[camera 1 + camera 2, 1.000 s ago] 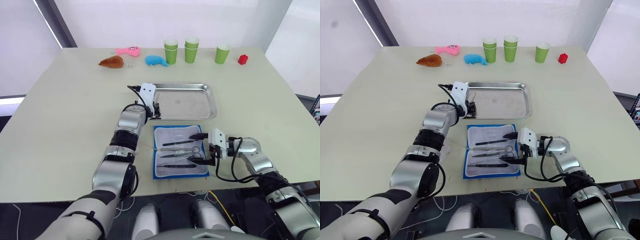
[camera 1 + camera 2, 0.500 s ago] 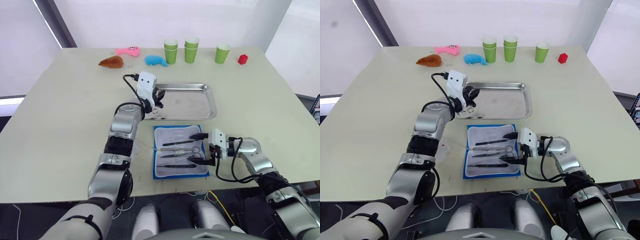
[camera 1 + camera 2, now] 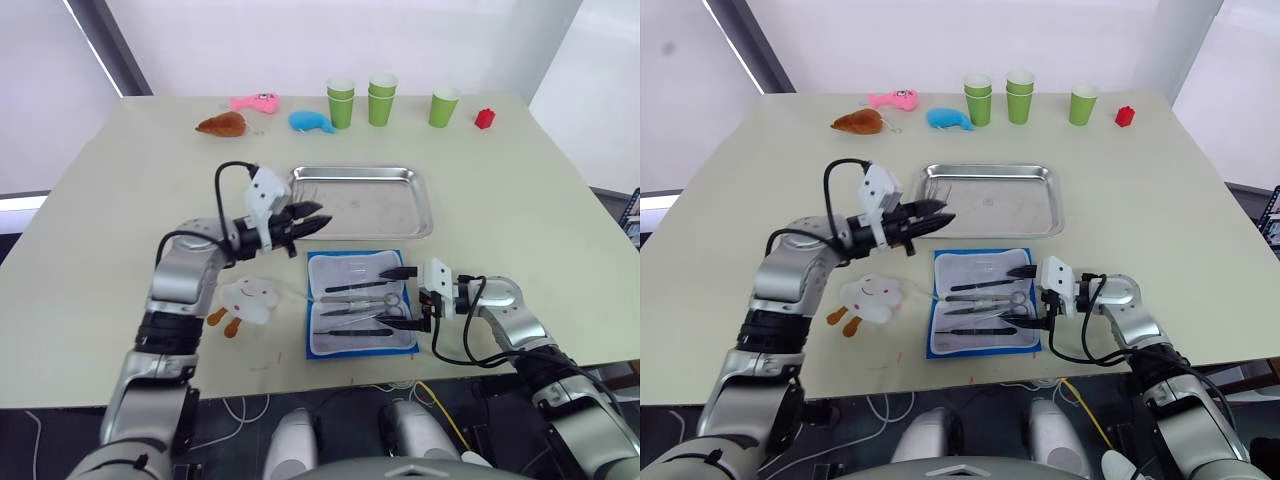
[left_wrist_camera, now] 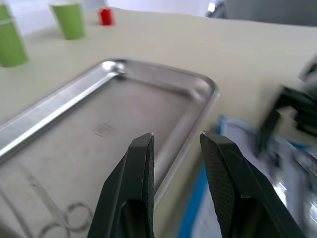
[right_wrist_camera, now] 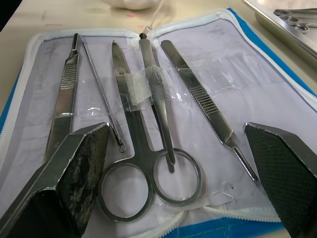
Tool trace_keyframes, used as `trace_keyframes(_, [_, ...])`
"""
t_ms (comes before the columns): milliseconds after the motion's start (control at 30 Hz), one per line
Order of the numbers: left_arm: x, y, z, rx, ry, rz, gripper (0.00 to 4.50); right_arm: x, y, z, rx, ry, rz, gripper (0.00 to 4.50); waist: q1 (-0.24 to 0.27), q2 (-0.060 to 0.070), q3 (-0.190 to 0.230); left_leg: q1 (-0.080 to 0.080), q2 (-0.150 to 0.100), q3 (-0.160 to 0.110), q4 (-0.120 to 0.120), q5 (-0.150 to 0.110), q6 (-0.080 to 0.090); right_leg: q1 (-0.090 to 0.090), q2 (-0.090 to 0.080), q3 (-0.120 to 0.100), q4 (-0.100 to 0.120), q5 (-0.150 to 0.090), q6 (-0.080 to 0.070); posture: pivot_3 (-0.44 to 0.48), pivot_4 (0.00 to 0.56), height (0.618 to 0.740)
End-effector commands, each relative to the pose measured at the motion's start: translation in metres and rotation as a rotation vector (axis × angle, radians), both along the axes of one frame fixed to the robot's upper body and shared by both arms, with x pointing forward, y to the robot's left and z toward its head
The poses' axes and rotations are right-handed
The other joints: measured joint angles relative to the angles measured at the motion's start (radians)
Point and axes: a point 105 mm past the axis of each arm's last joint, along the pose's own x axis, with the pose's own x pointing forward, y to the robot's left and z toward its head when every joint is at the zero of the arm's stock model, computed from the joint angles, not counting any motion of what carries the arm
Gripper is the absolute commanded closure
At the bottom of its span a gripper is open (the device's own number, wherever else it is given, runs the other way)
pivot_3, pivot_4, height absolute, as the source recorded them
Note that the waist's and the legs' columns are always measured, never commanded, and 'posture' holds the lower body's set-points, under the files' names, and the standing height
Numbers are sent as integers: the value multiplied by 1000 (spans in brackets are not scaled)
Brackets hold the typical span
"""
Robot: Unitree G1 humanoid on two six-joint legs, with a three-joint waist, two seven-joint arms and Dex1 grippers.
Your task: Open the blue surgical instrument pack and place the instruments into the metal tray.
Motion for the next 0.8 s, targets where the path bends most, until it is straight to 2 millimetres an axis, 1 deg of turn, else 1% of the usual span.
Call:
trace_keyframes(33, [-20, 5, 21, -9, -84, -128, 2962, -24, -19, -52, -134, 175, -22, 0, 3, -1, 0, 0, 0, 0, 0, 0, 0, 0, 0, 0, -1, 0, 0, 0, 150, 739])
trace_keyframes(133, [-30, 16, 19, 35, -65, -172, 2962, -26, -20, -53, -133, 177, -11, 0, 11, 0, 1, 0, 2, 0, -2, 0, 0, -1, -2, 0, -3, 0, 0, 0, 150, 739])
trace_keyframes(233, [-37, 29, 20, 71, -33, -212, 2962, -27, -21, -52, -139, 176, 2, 0, 14, -1, 4, 0, 1, 1, -4, 0, 0, -2, -2, 0, -5, 0, 0, 0, 150, 739])
trace_keyframes(400, [-55, 37, 25, 98, 34, -308, 2962, -28, -25, -50, -144, 183, 24, 0, 15, 0, 5, -3, 2, 1, -7, 0, 0, -4, -1, 0, -10, 0, 0, 0, 150, 739])
trace_keyframes(433, [-59, 38, 25, 108, 43, -324, 2526, -29, -27, -50, -148, 185, 29, 0, 16, 0, 5, -3, 2, 2, -7, 0, 0, -4, -1, 0, -10, 0, 0, 0, 150, 739])
trace_keyframes(467, [-60, 39, 26, 117, 48, -333, 2427, -30, -28, -50, -152, 188, 35, 0, 16, 0, 5, -4, 2, 2, -8, 0, 0, -4, -1, 0, -11, 0, 0, 0, 150, 739])
trace_keyframes(500, [-62, 40, 26, 125, 49, -345, 2126, -31, -29, -51, -155, 189, 40, 0, 16, 0, 5, -4, 2, 2, -8, 0, 0, -4, -2, 0, -12, 0, 0, 0, 150, 739])
trace_keyframes(533, [-62, 41, 27, 129, 47, -355, 1698, -32, -30, -51, -157, 192, 44, 0, 16, 0, 5, -4, 2, 2, -8, 0, 0, -4, -2, 0, -12, 0, 0, 0, 150, 739])
trace_keyframes(567, [-63, 41, 28, 131, 46, -368, 1552, -33, -30, -51, -157, 196, 49, 0, 20, -1, 5, -6, 1, 2, -8, 0, 0, -4, -2, 0, -13, 0, 0, 0, 150, 739])
trace_keyframes(667, [-66, 38, 34, 117, 41, -403, 351, -33, -31, -49, -155, 198, 55, 0, 27, -1, 5, -10, 1, 3, -7, 0, 0, -7, -2, -5, -14, 0, 0, 0, 150, 739])
trace_keyframes(700, [-67, 37, 36, 113, 38, -415, 85, -33, -32, -48, -155, 197, 55, 0, 28, -1, 5, -12, 0, 2, -7, 0, 0, -8, -2, -6, -14, 0, 0, 0, 150, 739])
trace_keyframes(800, [-72, 38, 41, 121, 37, -444, 85, -32, -34, -48, -160, 195, 50, 0, 28, -1, 5, -13, 0, 2, -7, 0, 0, -8, -2, -6, -14, 0, 0, 0, 150, 739])
